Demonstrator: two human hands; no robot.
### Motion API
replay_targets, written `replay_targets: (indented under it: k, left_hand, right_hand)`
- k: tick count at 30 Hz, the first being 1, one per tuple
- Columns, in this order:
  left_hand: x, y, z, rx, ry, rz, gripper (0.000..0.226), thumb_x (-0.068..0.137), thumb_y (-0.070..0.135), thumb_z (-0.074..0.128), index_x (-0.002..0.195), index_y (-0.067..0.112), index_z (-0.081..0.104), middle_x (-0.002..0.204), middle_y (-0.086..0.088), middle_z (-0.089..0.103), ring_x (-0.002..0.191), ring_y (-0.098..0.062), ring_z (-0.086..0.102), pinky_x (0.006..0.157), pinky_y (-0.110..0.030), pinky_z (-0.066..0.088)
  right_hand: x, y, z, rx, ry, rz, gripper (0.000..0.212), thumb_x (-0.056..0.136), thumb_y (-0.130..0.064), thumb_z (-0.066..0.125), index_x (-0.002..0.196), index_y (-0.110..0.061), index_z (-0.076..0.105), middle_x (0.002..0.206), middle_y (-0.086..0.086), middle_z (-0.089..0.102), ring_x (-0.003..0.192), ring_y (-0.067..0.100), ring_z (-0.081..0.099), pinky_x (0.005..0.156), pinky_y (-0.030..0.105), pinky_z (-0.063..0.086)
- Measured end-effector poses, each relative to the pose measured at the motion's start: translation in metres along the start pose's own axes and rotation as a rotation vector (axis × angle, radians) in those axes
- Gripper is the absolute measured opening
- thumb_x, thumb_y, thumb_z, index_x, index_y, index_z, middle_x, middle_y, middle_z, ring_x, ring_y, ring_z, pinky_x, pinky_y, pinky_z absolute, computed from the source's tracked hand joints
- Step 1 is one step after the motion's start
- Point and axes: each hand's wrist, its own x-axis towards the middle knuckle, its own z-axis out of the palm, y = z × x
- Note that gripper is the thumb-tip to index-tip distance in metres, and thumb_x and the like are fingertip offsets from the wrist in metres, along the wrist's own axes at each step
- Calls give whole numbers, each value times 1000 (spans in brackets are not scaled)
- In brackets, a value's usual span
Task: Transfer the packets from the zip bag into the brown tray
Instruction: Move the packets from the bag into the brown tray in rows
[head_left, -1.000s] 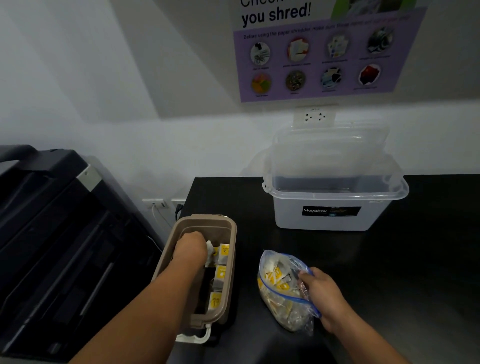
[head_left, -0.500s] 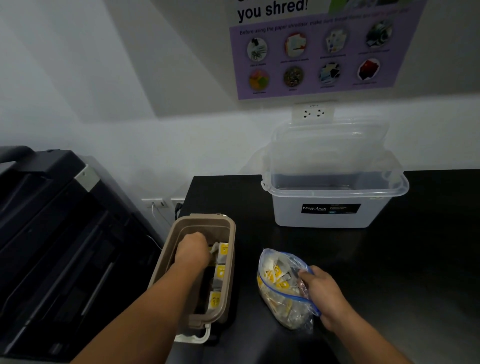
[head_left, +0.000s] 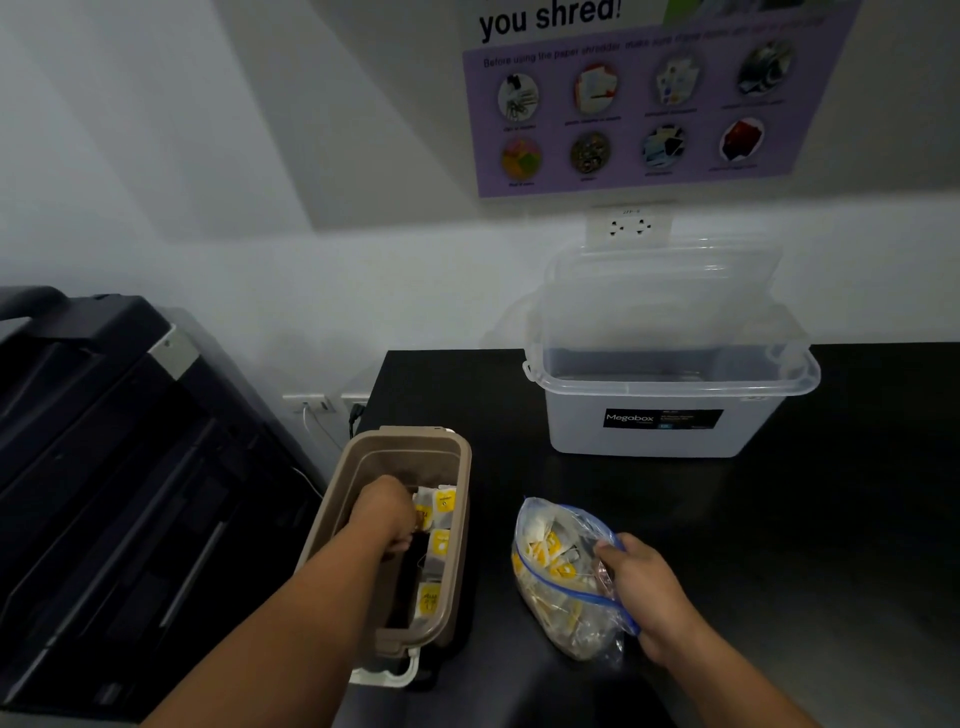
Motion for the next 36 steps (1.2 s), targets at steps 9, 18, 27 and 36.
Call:
replay_targets:
  k: [9,18,27,36]
  left_hand:
    - [-1,-3,-3,-29,-26,13,22,83,28,75,89,7,74,81,-12,76,80,-28,74,78,-37,62]
    - [-8,10,-7,-128,-59,95,22,89,27,70,88,5,75,89,-13,76,80,-25,71,83,-39,60]
    - [-14,17,-5,-79,92,191,18,89,24,67,77,13,75,83,-5,75,85,-23,71,80,-33,58]
    - [-95,59,-48,-311,198,453,11,95,25,64,88,25,73,77,6,73,73,-8,70,70,-28,58]
  right_hand:
    - [2,1,0,-7,-1,5,16,106,-18,53,110,-11,67,90,14,80,82,29,79,85,54,63]
    - [4,3,-2,-3,-21,9,18,107,-19,52,112,-10,67,92,15,80,85,30,79,88,56,62]
    - [2,2,-2,7,-12,-16,20,107,-18,51,109,-9,68,85,11,80,80,27,79,79,46,64]
    - [-1,8,-3,16,-14,-42,19,107,-19,51,109,-11,69,90,11,80,84,26,79,82,47,64]
